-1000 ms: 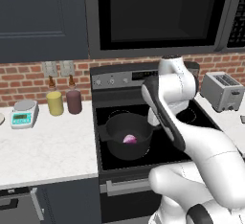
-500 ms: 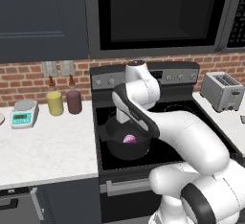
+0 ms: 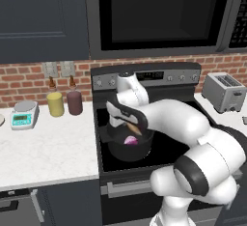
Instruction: Put the sweet potato and onion in the pot. Retrieve the spatula and lightly stir the vegetables in the pot.
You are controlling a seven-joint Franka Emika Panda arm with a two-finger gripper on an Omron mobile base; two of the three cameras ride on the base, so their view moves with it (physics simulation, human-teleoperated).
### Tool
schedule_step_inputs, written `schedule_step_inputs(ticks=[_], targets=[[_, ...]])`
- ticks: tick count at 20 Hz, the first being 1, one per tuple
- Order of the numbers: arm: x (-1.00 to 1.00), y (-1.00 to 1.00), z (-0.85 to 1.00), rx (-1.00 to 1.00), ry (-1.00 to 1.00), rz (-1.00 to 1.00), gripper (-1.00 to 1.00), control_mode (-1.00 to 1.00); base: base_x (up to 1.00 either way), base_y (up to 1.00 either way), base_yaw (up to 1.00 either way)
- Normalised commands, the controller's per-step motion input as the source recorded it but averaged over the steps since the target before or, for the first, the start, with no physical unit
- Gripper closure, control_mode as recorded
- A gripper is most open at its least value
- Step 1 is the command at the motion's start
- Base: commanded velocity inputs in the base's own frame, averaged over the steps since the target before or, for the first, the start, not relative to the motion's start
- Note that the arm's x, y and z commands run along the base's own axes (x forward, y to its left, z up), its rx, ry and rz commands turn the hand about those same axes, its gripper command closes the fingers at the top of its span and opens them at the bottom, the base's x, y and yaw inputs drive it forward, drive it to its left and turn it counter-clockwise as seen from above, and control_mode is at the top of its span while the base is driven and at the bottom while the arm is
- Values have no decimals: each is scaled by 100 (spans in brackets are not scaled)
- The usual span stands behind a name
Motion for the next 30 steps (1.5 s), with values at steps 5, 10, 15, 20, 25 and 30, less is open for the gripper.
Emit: schedule_step_inputs(ticks=[5, 10, 15, 20, 25, 30], targets=[[13, 1, -44, 0, -10, 0, 100, -100, 0, 0, 0], [2, 1, -8, 2, -10, 0, 100, -100, 0, 0, 0], [-6, 2, 0, 0, -7, 0, -100, -100, 0, 0, 0], [-6, 0, 0, 0, 0, 0, -100, -100, 0, 0, 0], [0, 0, 1, 0, 0, 0, -100, -100, 0, 0, 0], [-12, -8, 61, 5, -4, 0, -100, -100, 0, 0, 0]])
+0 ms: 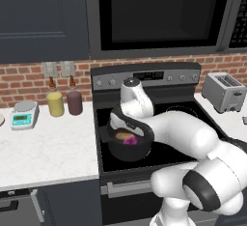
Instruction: Put the sweet potato and onion in the pot. Retrieve the spatula and lightly stir the vegetables in the pot.
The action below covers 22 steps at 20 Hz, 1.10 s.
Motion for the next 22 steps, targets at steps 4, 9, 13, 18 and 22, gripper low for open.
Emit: schedule_step_inputs(ticks=[4, 9, 13, 18, 22], targets=[[-71, -28, 87, 8, -15, 0, -100, -100, 0, 0, 0], [-84, -90, 23, 11, -5, -10, -100, -100, 0, 0, 0], [-55, -100, 8, 9, 0, -24, -100, -100, 0, 0, 0], [-8, -100, 3, 7, 16, -34, -100, -100, 0, 0, 0], [0, -100, 0, 0, 19, -42, -100, -100, 0, 0, 0]])
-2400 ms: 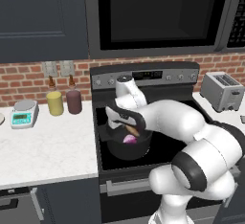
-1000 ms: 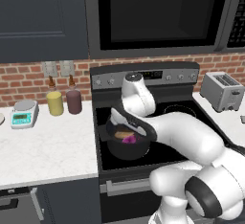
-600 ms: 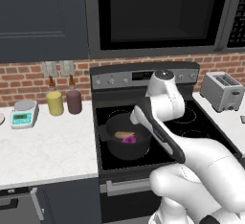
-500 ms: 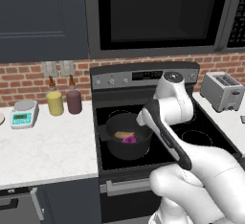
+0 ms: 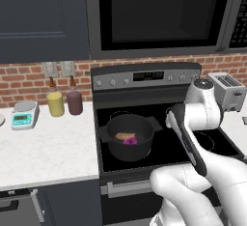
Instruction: Put the sweet potato and onion in the pot. Retrieve the spatula and lightly stir the vegetables in the pot.
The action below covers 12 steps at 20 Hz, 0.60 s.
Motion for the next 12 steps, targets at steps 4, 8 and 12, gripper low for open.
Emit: schedule_step_inputs(ticks=[4, 8, 12], targets=[[0, -100, -3, 0, 15, -41, -100, -100, 0, 0, 0], [35, -100, -27, 2, 5, -27, -100, -100, 0, 0, 0], [54, -100, -50, 1, 1, -8, -100, -100, 0, 0, 0]])
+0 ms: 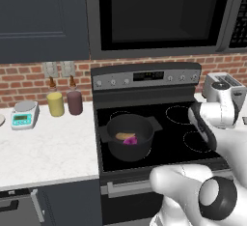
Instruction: Put the sweet potato and onion in the pot. Retrieve the spatula and lightly stir the vegetables in the pot.
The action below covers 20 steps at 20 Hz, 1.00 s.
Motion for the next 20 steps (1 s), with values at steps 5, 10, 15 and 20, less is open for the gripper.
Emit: schedule_step_inputs(ticks=[5, 10, 15, 20], targets=[[32, -100, -53, 0, 9, -7, -100, -100, 0, 0, 0], [16, -100, -33, 0, 14, -14, -100, -100, 0, 0, 0], [-1, -100, -5, 0, 10, -14, -100, -100, 0, 0, 0], [6, -63, 0, 0, 7, -3, -100, -100, 0, 0, 0]])
